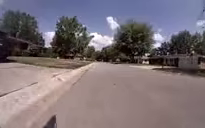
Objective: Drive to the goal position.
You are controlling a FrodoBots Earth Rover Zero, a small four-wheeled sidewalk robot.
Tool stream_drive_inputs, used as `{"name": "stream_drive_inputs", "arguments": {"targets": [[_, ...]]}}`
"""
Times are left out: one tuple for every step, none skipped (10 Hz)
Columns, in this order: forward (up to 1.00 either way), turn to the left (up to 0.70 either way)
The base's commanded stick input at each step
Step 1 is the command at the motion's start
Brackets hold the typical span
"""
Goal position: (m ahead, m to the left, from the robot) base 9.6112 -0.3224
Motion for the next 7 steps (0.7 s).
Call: {"name": "stream_drive_inputs", "arguments": {"targets": [[1.0, 0.02], [1.0, 0.0], [1.0, 0.0], [1.0, 0.0], [1.0, 0.0], [1.0, 0.0], [1.0, 0.0]]}}
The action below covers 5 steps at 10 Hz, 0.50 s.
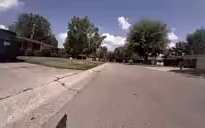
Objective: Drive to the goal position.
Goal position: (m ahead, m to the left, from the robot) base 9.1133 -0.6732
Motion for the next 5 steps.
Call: {"name": "stream_drive_inputs", "arguments": {"targets": [[1.0, 0.0], [1.0, 0.0], [1.0, 0.0], [1.0, 0.0], [1.0, 0.0]]}}
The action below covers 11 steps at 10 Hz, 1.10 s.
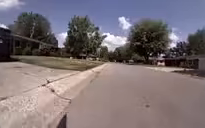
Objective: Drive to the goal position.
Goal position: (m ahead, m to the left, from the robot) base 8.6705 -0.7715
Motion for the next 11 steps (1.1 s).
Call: {"name": "stream_drive_inputs", "arguments": {"targets": [[1.0, 0.0], [1.0, 0.0], [1.0, 0.0], [1.0, 0.0], [1.0, 0.0], [1.0, 0.0], [1.0, -0.06], [1.0, -0.25], [1.0, -0.28], [1.0, -0.1], [1.0, -0.01]]}}
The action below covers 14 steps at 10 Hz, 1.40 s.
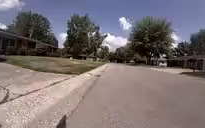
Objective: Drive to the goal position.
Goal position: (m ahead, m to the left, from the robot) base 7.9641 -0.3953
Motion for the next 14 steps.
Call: {"name": "stream_drive_inputs", "arguments": {"targets": [[1.0, 0.0], [1.0, 0.0], [1.0, 0.0], [1.0, 0.0], [1.0, 0.0], [1.0, 0.0], [1.0, 0.0], [1.0, -0.11], [1.0, -0.29], [1.0, -0.18], [1.0, 0.0], [1.0, 0.0], [1.0, 0.0], [1.0, 0.0]]}}
